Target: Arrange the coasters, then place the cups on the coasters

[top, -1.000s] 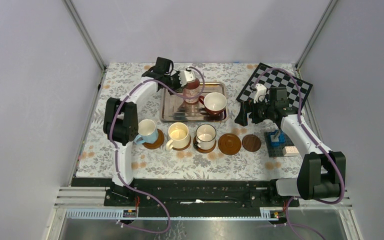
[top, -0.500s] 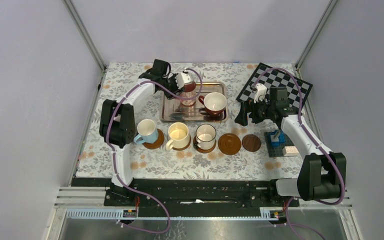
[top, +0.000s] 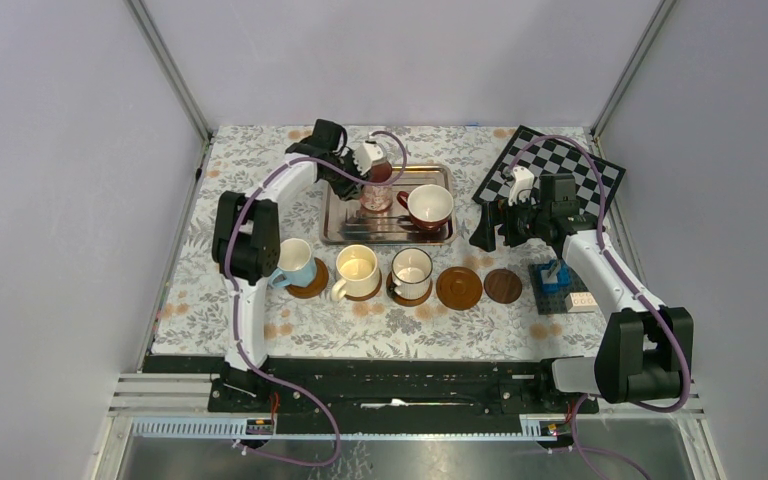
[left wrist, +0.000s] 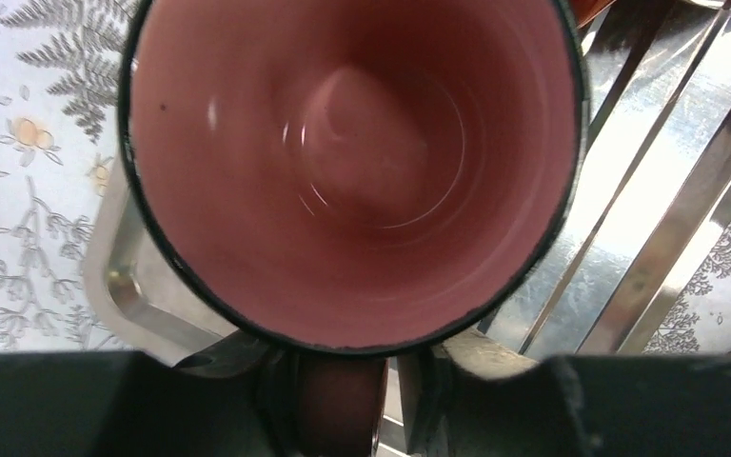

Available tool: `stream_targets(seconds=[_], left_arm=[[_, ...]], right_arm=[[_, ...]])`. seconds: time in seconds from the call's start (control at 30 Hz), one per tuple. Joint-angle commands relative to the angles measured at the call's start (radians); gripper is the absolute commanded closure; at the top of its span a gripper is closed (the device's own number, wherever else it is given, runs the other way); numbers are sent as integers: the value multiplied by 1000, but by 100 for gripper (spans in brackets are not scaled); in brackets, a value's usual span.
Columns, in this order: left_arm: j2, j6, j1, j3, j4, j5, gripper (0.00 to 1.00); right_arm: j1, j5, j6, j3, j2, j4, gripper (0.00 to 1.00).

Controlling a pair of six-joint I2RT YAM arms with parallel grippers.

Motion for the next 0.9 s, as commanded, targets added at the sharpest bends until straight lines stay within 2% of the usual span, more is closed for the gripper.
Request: stream_targets(seconds=[0.0, 0.17, 0.53, 0.77, 0.87], left_arm=[[13, -66, 0, 57, -3, 4, 70], [-7, -119, 1, 78, -2, 8, 100], [-191, -341, 11, 14, 165, -33, 100], [-311, -474, 4, 13, 211, -34, 100], [-390, -516, -41, 0, 208, -86, 100]], right_arm=[[-3, -19, 1, 1, -23, 25, 2], [-3, -19, 1, 2, -21, 25, 2], [-3, 33, -54, 0, -59, -26, 2], [-3, 56, -10, 17, -83, -28, 2], [-3, 94, 26, 53, -76, -47, 2]])
